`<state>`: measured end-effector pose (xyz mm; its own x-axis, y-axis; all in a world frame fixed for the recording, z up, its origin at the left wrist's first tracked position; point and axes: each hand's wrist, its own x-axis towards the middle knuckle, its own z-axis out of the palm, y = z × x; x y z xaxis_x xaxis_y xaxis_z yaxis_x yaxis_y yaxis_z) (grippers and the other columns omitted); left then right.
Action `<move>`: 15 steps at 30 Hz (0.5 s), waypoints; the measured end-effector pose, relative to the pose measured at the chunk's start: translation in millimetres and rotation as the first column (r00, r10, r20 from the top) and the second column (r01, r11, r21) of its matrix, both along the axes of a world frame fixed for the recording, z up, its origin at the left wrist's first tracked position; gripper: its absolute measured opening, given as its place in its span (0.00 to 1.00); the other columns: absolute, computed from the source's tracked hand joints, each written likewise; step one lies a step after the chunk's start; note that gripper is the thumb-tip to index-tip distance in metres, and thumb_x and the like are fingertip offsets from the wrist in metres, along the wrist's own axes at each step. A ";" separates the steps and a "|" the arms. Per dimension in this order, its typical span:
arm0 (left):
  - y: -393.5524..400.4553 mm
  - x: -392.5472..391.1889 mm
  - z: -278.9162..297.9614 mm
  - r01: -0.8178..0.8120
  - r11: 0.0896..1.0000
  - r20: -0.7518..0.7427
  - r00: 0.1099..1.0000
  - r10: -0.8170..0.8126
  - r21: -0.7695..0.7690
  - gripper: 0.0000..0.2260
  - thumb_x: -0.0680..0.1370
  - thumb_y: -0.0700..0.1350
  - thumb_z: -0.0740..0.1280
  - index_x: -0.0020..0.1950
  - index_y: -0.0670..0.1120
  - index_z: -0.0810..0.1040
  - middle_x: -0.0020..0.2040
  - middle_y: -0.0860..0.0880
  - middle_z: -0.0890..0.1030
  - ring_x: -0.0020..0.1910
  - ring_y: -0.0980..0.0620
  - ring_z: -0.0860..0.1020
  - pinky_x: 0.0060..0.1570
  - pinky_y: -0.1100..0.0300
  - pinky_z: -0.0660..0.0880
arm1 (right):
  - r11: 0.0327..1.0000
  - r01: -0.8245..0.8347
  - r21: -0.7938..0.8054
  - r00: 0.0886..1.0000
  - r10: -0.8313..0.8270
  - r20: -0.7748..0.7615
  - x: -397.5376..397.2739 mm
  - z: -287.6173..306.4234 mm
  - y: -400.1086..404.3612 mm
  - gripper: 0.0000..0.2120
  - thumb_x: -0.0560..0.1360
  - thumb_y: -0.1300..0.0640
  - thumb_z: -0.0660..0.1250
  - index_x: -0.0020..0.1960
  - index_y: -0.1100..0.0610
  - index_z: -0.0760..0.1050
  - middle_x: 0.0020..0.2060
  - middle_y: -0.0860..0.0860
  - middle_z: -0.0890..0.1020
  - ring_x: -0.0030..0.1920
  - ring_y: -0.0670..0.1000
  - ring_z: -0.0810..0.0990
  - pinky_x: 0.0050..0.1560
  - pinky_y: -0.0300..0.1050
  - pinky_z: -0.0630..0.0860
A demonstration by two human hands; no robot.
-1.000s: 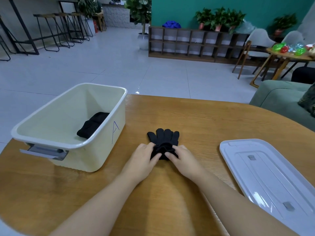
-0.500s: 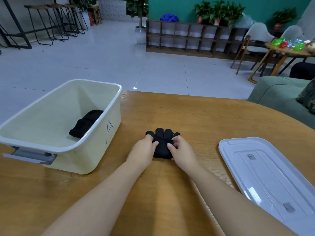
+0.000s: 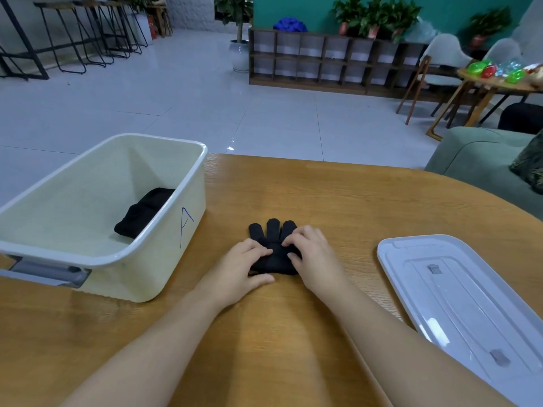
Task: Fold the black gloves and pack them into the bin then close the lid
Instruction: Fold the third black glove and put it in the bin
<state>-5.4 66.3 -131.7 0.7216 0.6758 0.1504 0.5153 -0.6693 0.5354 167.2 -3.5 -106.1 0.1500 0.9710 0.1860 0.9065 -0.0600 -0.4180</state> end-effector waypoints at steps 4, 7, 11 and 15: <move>-6.1 1.4 1.9 -0.035 0.998 0.035 0.999 0.033 0.044 0.19 0.76 0.52 0.66 0.66 0.49 0.73 0.57 0.54 0.73 0.59 0.58 0.70 0.61 0.63 0.69 | 0.990 -0.073 -0.121 0.997 0.073 -0.010 -3.3 2.4 -9.4 0.19 0.79 0.61 0.56 0.69 0.54 0.71 0.71 0.47 0.69 0.72 0.48 0.64 0.72 0.41 0.60; -10.4 0.0 1.2 -0.046 0.997 0.046 0.998 0.043 0.069 0.17 0.76 0.52 0.66 0.62 0.47 0.75 0.59 0.52 0.72 0.62 0.56 0.70 0.63 0.60 0.69 | 0.969 -0.114 -0.221 0.993 0.102 -0.063 -3.6 5.8 -17.9 0.24 0.78 0.51 0.58 0.73 0.52 0.65 0.76 0.46 0.60 0.76 0.45 0.54 0.74 0.41 0.54; -15.8 -7.3 4.2 -0.027 1.000 0.053 0.998 0.027 -0.002 0.15 0.74 0.53 0.67 0.57 0.50 0.76 0.71 0.57 0.63 0.68 0.59 0.67 0.63 0.62 0.69 | 0.935 -0.194 -0.297 0.980 0.195 -0.029 -4.1 8.8 -22.9 0.29 0.75 0.47 0.64 0.74 0.52 0.62 0.77 0.46 0.57 0.77 0.45 0.54 0.73 0.41 0.58; -21.8 -17.1 10.4 -0.003 1.000 -0.005 1.000 0.002 -0.026 0.15 0.72 0.54 0.69 0.56 0.52 0.73 0.71 0.60 0.65 0.63 0.60 0.71 0.57 0.66 0.70 | 0.935 -0.233 -0.268 0.972 0.224 -0.064 -6.9 7.2 -26.6 0.26 0.75 0.51 0.65 0.72 0.52 0.65 0.77 0.45 0.57 0.74 0.45 0.61 0.70 0.38 0.63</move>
